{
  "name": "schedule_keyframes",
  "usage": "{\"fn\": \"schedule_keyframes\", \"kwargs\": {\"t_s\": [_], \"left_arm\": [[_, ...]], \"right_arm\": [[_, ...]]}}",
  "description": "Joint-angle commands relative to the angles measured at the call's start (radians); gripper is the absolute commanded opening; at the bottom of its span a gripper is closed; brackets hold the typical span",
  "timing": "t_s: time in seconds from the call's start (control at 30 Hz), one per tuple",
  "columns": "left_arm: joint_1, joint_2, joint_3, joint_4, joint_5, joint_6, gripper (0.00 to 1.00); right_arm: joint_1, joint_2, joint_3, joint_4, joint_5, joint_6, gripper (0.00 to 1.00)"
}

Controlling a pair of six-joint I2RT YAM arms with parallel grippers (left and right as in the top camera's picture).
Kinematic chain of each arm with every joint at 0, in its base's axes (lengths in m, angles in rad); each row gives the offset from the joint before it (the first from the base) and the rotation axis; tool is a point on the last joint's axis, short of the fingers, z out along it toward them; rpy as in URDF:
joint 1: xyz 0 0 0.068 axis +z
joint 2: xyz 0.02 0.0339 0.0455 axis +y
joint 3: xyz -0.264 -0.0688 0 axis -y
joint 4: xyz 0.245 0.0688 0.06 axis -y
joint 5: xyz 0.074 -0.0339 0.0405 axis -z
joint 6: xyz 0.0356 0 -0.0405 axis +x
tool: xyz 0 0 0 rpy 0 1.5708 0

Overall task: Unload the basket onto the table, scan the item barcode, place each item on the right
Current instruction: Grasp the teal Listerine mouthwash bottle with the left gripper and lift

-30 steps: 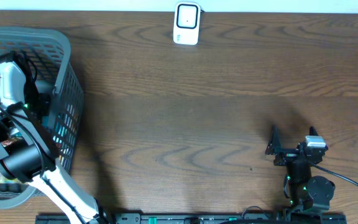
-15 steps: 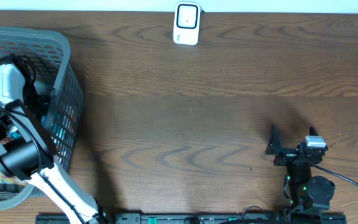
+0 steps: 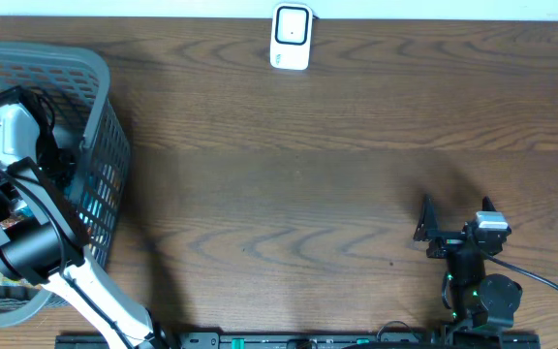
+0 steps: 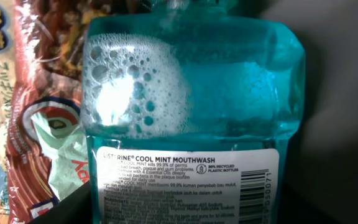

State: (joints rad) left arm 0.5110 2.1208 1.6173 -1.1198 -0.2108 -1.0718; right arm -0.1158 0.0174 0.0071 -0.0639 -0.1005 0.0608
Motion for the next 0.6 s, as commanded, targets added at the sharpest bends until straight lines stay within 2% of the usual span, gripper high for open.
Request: {"fn": "schedule_keyframes", "kwargs": {"t_s": [0.0, 0.17, 0.3, 0.43, 0.57], "left_arm": [[0.012, 0.020, 0.078, -0.020, 0.043, 0.082, 0.47], [0.016, -0.031, 0.285, -0.137, 0.042, 0.096, 0.47], [0.016, -0.104, 0.385, -0.190, 0.043, 0.099, 0.47], [0.016, -0.214, 0.397, -0.201, 0.075, 0.108, 0.47], [0.016, -0.377, 0.397, -0.198, 0.189, 0.118, 0.46]], "right_arm": [[0.013, -0.005, -0.002, -0.003, -0.003, 0.013, 0.99], [0.013, -0.005, -0.002, -0.003, -0.003, 0.013, 0.99], [0.013, -0.005, -0.002, -0.003, -0.003, 0.013, 0.99], [0.013, -0.005, -0.002, -0.003, -0.003, 0.013, 0.99], [0.013, -0.005, -0.002, -0.003, -0.003, 0.013, 0.99]]}}
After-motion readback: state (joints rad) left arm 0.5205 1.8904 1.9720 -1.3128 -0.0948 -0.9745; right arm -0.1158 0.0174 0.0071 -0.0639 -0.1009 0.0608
